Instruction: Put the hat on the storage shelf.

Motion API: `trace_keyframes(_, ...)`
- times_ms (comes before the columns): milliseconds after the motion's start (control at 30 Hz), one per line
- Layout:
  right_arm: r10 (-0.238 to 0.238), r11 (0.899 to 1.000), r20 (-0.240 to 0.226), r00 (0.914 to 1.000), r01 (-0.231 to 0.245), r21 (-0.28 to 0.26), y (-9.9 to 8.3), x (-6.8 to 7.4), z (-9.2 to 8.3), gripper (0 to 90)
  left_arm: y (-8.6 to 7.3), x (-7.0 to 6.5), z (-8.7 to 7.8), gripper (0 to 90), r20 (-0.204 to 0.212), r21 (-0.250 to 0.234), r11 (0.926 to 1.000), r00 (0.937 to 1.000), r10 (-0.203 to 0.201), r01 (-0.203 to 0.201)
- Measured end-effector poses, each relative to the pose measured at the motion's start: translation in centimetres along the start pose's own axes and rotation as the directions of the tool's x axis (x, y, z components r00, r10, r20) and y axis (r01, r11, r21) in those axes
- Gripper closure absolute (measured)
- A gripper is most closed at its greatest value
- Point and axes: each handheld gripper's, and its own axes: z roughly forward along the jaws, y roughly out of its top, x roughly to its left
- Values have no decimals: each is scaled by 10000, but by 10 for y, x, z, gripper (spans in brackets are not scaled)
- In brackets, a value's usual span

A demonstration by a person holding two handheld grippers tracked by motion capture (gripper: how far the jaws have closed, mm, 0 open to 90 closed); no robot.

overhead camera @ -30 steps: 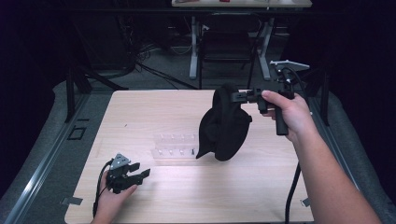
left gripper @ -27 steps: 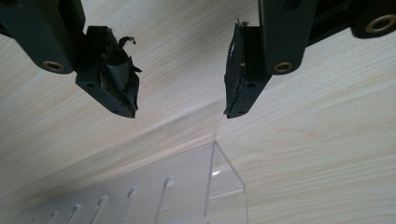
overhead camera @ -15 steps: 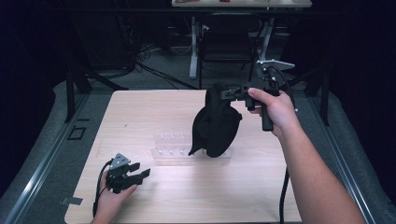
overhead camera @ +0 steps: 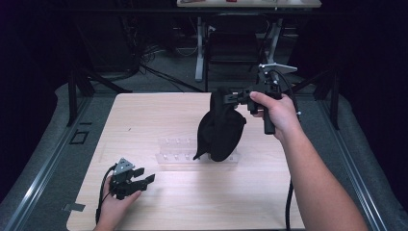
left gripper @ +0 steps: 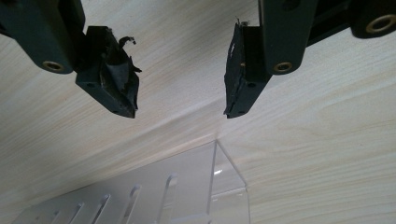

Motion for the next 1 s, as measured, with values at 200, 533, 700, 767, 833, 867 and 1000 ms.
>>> trace_keyframes(200,-14,10000,-104,9999,14,-41,0,0,6,885,4,-4,1,450,54,-159,9999,10000,60,-59)
trace_keyframes(533,158,9998,-678,9976,-164,-83,3,-8,12,884,21,-18,-2,489,405,-589,9969,9977,543,-519)
trace_keyframes(700,168,9997,-649,9978,-178,-140,2,-7,13,883,26,-24,-1,541,553,-544,9962,9959,716,-686)
trace_keyframes(767,132,9998,-669,9977,-139,-107,1,-6,15,883,30,-27,-3,544,559,-681,9947,9952,804,-765)
trace_keyframes(833,116,9998,-701,9975,-127,-145,0,-5,16,883,35,-30,-3,545,617,-777,9935,9942,884,-836)
trace_keyframes(867,126,9998,-711,9974,-137,-145,0,-5,17,883,38,-31,-3,555,681,-794,9931,9934,920,-865)
trace_keyframes(1000,75,10000,-716,9974,-79,-54,0,-2,21,882,46,-38,-3,605,995,-860,9914,9892,1074,-990)
